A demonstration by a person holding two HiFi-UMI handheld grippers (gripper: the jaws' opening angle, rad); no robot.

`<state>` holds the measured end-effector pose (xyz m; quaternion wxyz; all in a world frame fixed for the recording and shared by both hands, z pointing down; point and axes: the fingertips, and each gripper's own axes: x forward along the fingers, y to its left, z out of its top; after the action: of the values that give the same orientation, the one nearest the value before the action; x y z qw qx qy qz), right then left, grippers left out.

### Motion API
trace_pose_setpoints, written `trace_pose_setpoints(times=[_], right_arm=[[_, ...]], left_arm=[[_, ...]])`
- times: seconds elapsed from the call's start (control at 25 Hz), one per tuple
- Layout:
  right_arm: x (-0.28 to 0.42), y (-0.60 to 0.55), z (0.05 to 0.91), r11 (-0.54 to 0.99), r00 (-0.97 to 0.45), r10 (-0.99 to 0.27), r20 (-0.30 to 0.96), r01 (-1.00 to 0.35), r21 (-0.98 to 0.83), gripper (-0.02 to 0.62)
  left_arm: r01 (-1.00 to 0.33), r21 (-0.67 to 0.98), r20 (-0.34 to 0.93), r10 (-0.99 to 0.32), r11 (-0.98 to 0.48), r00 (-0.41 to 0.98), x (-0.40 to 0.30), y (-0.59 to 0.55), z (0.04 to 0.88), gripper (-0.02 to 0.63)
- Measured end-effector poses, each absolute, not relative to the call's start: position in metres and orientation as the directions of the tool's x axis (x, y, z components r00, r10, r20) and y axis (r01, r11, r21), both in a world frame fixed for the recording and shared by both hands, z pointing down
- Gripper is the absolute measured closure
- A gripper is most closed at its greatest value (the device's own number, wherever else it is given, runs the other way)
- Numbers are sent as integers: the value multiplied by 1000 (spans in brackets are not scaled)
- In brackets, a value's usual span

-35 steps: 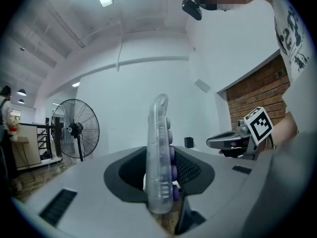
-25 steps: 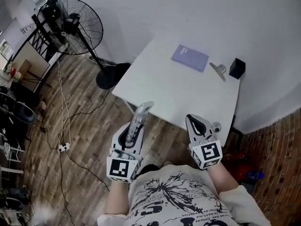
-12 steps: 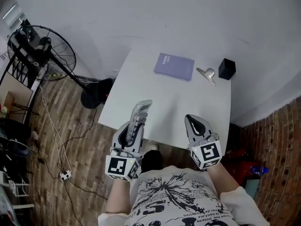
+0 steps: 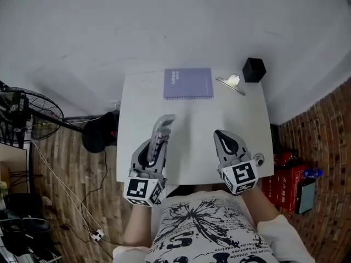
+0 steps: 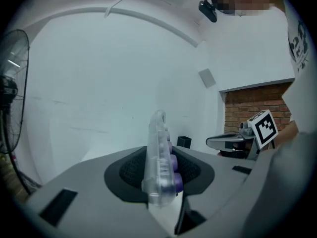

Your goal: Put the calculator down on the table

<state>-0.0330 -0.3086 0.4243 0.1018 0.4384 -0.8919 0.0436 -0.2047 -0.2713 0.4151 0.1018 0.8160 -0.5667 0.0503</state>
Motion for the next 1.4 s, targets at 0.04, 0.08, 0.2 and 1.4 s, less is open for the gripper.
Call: trace_pose_setpoints(times=[0.04,0.08,0.2,1.4], right_arm=[[-35,-313,429,596,-579,-782,230,-803,7,580],[-38,-317,434,581,-564,-790,240,-814,2,580],[-45,-330,449,549,-531,-805,267,-836,-8,581],[-69,-335,553,535,-496,-742,450,-843,-47,581]], left_arm=[[-928,124,215,-903,-351,371,-208,-278,424,466],[-921,136,232,-893,-364,387,-211,-285,434,466],[-907,163,269,-867,-389,420,-219,-303,457,466],[-905,324,520,-746,-278,415,-220,-324,618,442]])
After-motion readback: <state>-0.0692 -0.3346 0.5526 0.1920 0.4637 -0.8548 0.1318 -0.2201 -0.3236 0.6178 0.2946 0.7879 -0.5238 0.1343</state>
